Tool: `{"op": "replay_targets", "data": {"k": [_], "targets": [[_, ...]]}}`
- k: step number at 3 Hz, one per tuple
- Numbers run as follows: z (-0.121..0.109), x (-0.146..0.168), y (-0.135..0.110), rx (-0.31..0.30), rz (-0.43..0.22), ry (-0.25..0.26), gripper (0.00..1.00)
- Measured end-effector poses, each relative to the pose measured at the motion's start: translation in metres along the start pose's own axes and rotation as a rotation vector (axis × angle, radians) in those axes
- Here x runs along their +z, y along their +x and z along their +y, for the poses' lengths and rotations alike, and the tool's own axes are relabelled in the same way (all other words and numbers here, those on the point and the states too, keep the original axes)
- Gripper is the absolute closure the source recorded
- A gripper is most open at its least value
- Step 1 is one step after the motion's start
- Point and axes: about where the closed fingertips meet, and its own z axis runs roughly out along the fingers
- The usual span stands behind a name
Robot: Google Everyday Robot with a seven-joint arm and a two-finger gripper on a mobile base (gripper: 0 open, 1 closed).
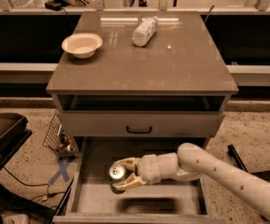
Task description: Place green can into middle drawer
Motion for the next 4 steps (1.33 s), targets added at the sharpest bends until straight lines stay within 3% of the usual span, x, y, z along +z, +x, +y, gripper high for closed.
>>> {"op": "replay_targets", "data": {"k": [1, 2, 4], "targets": [[0.003, 0.028, 0.041, 0.029, -0.04, -0.018, 1.0], [0.007, 0.048, 0.066, 0.043, -0.066, -0.028, 1.0], [-0.005, 0.075, 0.1, 0.045, -0.106, -0.006, 1.0]]}}
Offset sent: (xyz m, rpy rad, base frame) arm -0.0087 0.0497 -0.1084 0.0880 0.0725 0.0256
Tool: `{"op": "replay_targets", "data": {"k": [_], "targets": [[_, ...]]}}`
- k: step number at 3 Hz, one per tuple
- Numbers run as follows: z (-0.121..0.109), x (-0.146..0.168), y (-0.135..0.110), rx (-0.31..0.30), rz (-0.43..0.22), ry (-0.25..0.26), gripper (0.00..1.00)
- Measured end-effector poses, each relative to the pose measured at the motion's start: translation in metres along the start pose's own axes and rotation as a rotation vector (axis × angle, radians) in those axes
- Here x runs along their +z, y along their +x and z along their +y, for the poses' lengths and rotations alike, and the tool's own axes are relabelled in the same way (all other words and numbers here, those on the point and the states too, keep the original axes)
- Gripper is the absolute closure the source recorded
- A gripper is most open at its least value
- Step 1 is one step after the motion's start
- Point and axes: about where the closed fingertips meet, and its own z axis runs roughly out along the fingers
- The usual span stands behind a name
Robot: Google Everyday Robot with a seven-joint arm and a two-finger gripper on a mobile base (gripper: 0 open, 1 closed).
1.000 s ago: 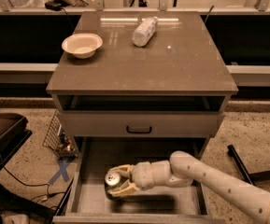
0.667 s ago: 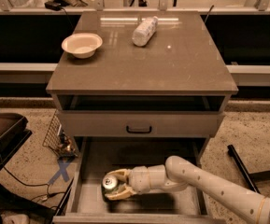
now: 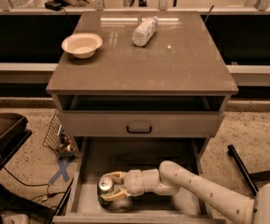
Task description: Place green can into middle drawer
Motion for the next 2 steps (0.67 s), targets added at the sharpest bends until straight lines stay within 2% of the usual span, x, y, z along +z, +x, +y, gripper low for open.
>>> {"op": "replay_targets", "data": {"k": [1, 2], "targets": [[0.0008, 0.0016, -0.0003, 0.001, -0.002, -0.003, 0.82], [0.0017, 0.0033, -0.0007, 0.001, -0.003, -0.007, 0.59]]}}
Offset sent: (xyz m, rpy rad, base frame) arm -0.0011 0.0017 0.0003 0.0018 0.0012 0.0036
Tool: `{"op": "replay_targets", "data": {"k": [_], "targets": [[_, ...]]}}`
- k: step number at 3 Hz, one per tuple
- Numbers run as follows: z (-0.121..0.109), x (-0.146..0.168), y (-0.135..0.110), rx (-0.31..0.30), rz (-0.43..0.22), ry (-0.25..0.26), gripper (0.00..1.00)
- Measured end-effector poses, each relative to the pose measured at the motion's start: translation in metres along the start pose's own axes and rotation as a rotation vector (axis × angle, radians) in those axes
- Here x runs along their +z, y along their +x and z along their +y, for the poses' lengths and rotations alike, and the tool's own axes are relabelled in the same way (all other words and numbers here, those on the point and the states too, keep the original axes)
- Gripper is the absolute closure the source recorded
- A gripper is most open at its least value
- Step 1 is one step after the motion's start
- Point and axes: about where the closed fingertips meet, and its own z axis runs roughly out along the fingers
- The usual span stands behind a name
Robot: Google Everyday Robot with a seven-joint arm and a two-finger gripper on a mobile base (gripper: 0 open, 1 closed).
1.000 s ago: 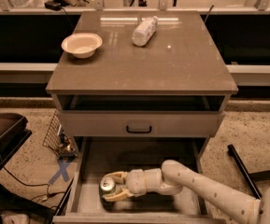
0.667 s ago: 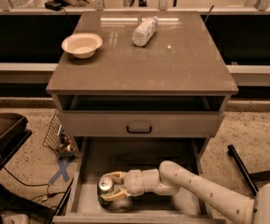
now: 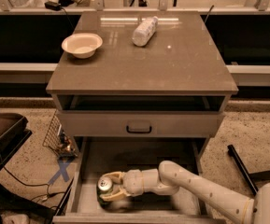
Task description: Place green can into middle drawer
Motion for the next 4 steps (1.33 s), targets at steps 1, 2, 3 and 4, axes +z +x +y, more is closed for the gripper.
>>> {"op": "replay_targets", "data": {"k": [1, 2, 3, 4], "targets": [[0.0008, 0.0018, -0.0004, 0.0, -0.002, -0.004, 0.35], [0.0017, 0.0034, -0.0007, 0.001, -0.003, -0.007, 0.13], [0.0024, 0.005, -0.001, 0.001, -0.005, -0.01, 0.0], [0.0024, 0.0051, -0.001, 0.001, -0.005, -0.01, 0.0]]}}
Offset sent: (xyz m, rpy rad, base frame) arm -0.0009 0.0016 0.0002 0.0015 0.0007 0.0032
